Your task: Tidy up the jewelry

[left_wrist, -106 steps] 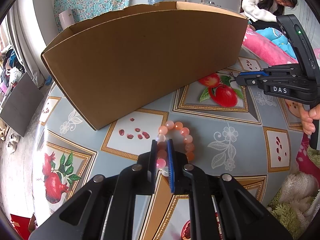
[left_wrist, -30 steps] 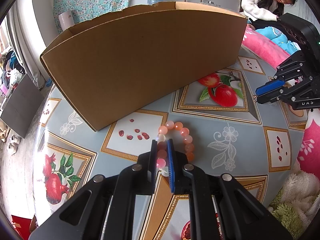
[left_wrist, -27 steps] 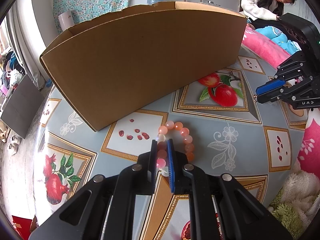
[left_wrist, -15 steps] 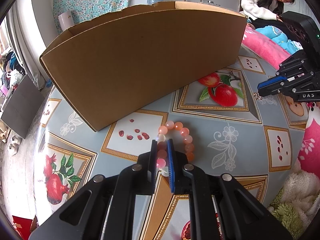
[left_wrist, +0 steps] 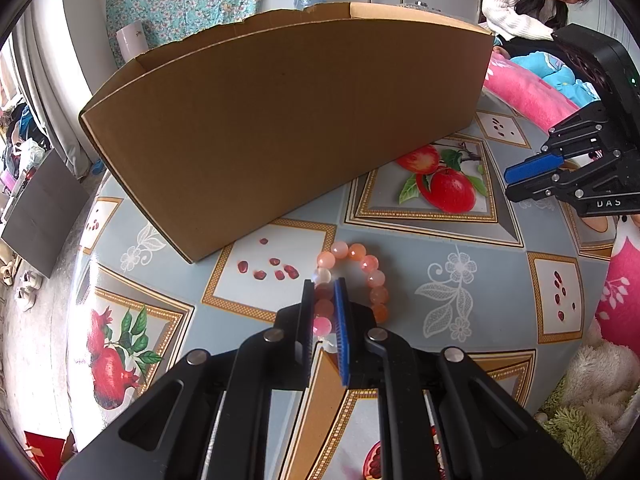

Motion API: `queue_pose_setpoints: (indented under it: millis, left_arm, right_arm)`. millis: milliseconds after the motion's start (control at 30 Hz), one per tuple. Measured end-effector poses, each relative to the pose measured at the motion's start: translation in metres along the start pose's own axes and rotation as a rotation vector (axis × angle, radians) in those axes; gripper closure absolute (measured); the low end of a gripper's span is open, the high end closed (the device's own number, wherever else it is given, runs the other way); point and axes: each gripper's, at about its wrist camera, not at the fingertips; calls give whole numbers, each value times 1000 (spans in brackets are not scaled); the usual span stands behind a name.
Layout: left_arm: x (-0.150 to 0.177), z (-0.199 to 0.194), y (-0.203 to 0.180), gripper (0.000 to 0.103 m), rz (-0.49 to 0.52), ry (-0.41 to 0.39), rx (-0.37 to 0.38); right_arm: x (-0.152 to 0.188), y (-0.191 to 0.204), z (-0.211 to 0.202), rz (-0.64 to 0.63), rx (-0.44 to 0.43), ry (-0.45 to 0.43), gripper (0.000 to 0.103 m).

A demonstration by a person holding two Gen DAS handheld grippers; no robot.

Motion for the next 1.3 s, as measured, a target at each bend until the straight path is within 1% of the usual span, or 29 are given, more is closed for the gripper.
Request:
queue_pose_setpoints:
  millis: [233,433,800,1000,1100,1200,1300]
  left_arm:
    - [0,0,0,94,-1,0,-1]
    - [0,0,0,94,0,0,-1]
    - [4,-8,3,94,-15,-22,24]
    - [3,-27,12,94,-44,-70,28]
    - [-1,-46,16,94,-58,-116,31]
    - [-12,-68,22,94,-73,-165,46]
    - [-26,-96,33,94,-103,-239,110]
  right_arm:
    - [1,4,2,1,10,-10,89]
    - [2,4,-7,2,16,-27,89]
    - [4,10,-38,23,32,-111,89]
    - [2,17,-59,14,40,-169,89]
    - [0,21,-74,7,47,-205,89]
    - [-9,27,-86,-10,57,-244,89]
    - [-26,34,-100,-43,46,-296,89]
Point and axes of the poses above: each gripper's, at about its wrist camera, not at the fingertips, and z roughly the way its jaws point, y to its left, x to its underside, and after that the axes turned 9 degrees about -x, right-handed
